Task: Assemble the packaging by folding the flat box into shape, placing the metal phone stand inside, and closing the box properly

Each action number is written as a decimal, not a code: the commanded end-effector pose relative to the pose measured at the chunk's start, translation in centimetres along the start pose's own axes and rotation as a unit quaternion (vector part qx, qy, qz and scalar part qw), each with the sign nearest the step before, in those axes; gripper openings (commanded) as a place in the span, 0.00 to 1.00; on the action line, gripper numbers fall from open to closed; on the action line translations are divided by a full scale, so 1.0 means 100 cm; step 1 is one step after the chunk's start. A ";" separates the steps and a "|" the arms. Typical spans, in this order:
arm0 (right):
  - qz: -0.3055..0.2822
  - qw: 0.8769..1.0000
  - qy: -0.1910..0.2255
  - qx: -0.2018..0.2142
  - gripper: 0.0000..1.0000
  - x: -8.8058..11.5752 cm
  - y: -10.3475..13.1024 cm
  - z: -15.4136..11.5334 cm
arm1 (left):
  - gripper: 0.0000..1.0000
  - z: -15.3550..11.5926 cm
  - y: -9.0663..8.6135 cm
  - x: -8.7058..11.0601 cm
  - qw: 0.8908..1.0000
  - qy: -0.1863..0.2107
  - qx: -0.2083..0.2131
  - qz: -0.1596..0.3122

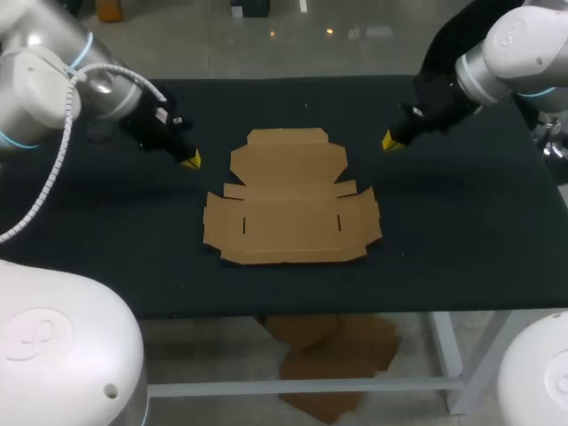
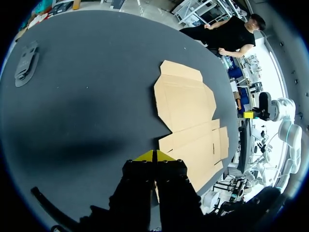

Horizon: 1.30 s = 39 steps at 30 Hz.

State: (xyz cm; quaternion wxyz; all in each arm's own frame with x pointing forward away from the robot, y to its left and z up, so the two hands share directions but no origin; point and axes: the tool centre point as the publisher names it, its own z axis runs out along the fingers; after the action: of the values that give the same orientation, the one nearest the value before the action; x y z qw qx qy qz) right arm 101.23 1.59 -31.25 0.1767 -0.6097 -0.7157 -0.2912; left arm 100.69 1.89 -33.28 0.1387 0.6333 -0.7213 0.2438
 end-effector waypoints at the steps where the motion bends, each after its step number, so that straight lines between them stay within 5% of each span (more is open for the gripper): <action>1: 0.000 1.000 0.000 0.000 0.00 0.000 0.000 -0.001 | 0.00 0.007 -0.010 -0.006 1.000 0.006 -0.009 0.000; 39: 0.000 1.000 0.000 0.000 0.00 0.000 0.000 -0.001 | 0.00 0.006 -0.012 -0.008 1.000 0.010 -0.008 -0.002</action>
State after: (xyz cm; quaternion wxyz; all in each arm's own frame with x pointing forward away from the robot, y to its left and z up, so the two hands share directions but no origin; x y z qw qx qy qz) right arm 101.22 1.59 -31.24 0.1765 -0.6096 -0.7156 -0.2917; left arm 102.03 2.12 -34.01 0.1512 0.6312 -0.7200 0.2455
